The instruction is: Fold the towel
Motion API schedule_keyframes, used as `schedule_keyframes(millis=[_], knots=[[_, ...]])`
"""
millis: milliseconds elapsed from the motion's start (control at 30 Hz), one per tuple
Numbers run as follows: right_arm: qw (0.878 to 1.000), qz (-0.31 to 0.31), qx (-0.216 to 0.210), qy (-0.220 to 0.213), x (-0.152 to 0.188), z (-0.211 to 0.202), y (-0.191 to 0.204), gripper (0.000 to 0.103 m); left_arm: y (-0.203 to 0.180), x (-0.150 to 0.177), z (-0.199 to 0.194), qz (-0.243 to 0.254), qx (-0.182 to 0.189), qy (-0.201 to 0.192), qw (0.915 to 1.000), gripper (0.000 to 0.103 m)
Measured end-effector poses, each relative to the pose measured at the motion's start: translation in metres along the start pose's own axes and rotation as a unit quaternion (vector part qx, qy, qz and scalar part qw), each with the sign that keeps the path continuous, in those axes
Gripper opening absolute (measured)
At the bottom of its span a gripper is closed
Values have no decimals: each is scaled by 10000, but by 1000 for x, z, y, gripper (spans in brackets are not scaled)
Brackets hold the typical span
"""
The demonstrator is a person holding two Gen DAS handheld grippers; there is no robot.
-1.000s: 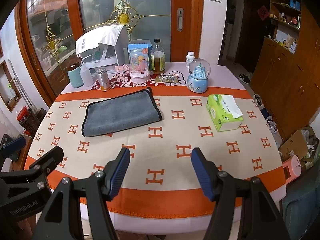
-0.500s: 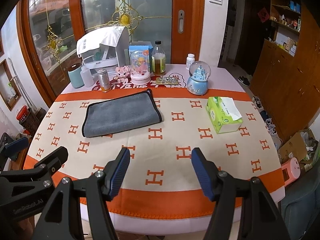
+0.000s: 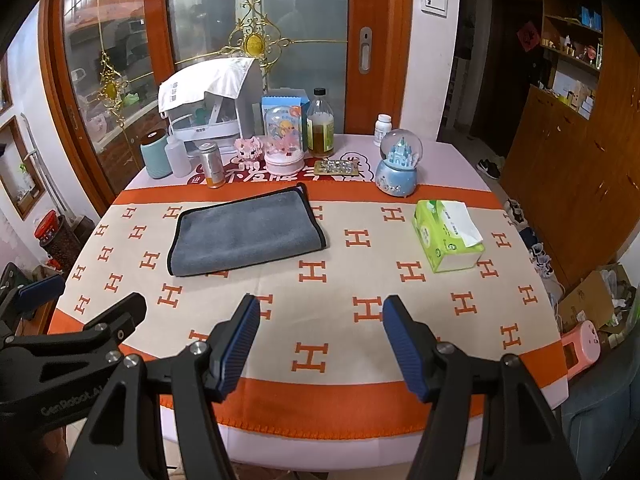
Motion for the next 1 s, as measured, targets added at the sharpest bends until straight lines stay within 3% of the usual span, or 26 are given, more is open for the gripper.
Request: schedule_keyframes(millis=[1000], knots=[[10000,-11,10,52,6,-4,5,64,2,6,0,-41,17,54,10000,102]])
Point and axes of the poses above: each gripper's, at about its wrist camera, not at the fingertips, and z roughly the way its jaws point, y to its left, x to its underside, the point moved 10 cm from there along z, roughly the way its jaws point, and after that the axes turned 9 degrees about z, right-handed, at the moved point
